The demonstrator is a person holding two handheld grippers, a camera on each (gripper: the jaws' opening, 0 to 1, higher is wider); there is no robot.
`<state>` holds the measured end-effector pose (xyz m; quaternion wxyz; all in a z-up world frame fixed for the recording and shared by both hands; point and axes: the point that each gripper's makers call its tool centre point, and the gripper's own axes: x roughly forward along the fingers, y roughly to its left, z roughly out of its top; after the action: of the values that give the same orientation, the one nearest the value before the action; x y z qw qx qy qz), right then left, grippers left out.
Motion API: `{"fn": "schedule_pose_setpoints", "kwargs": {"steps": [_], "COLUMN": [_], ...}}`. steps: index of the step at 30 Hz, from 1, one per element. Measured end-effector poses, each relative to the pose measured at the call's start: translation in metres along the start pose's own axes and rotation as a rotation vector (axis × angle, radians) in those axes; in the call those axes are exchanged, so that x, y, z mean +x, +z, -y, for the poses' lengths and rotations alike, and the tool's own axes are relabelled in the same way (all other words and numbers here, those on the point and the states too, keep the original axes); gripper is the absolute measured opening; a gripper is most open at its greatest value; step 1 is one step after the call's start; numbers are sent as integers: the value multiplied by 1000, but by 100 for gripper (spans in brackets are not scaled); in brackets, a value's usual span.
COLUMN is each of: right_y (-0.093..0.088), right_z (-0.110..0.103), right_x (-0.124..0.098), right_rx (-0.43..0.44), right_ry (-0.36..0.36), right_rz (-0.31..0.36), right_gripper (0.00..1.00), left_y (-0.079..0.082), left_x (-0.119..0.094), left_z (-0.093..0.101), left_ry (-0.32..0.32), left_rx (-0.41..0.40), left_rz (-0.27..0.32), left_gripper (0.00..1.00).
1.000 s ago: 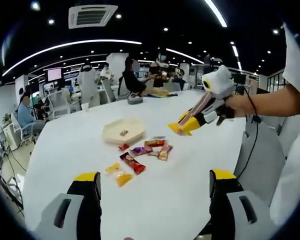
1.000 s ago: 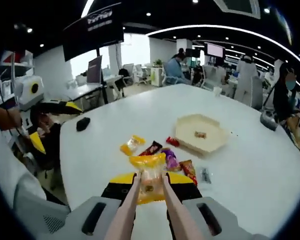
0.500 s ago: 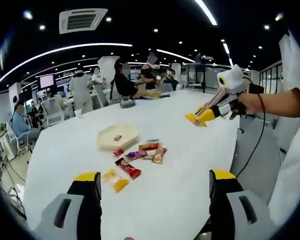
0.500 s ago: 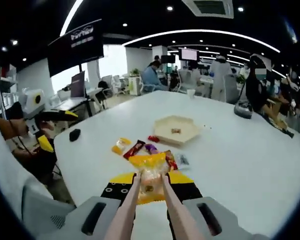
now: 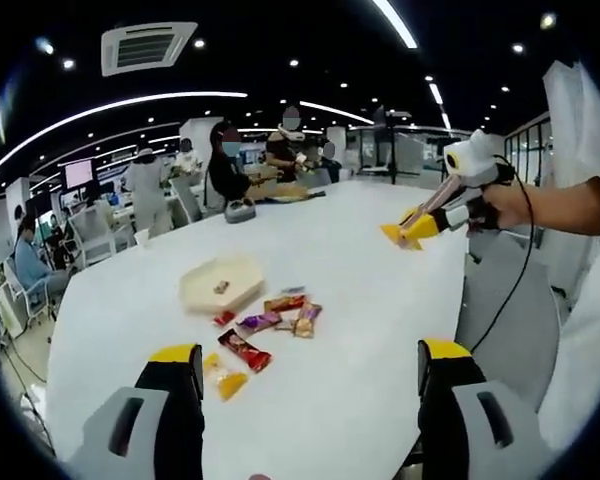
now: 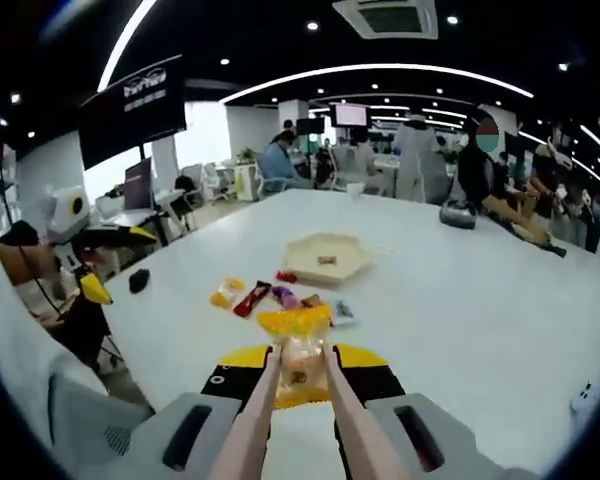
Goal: Place the target food into the container with the food tongs after gripping and lifting it, then release it inside without dropping or visibly crushing the food.
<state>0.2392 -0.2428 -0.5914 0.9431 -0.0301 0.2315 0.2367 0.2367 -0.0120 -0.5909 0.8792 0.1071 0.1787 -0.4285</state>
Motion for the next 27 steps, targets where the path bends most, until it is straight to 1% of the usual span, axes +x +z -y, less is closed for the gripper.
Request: {"fn": "schedule_pose_setpoints", "kwargs": {"steps": [10,14,17,20,24,27], "right_y": [4,6,7,7,10,13], "right_z": [14,19,24,30,37,41], "right_x": [-11,-13,-11,-9,-11,-15], "right_rx": [3,15,9,18,27,42], "right_ry": [-27,-21,1,16,26,42], "right_rz": [11,27,28,33,49,64], "right_gripper": [22,22,22,22,22,22], "left_y": [2,3,9,9,16,26], "left_x": [3,3,2,4,8,13], "left_z": [4,3,5,5,10,20], "left_ry": [-3,15,45,81,108,115], "left_rx": [3,1,-15,-18,-54,-57], "left_rz": [-1,-3,1,-18,-20,-26], "left_gripper": [88,88,88,88,88,88]}}
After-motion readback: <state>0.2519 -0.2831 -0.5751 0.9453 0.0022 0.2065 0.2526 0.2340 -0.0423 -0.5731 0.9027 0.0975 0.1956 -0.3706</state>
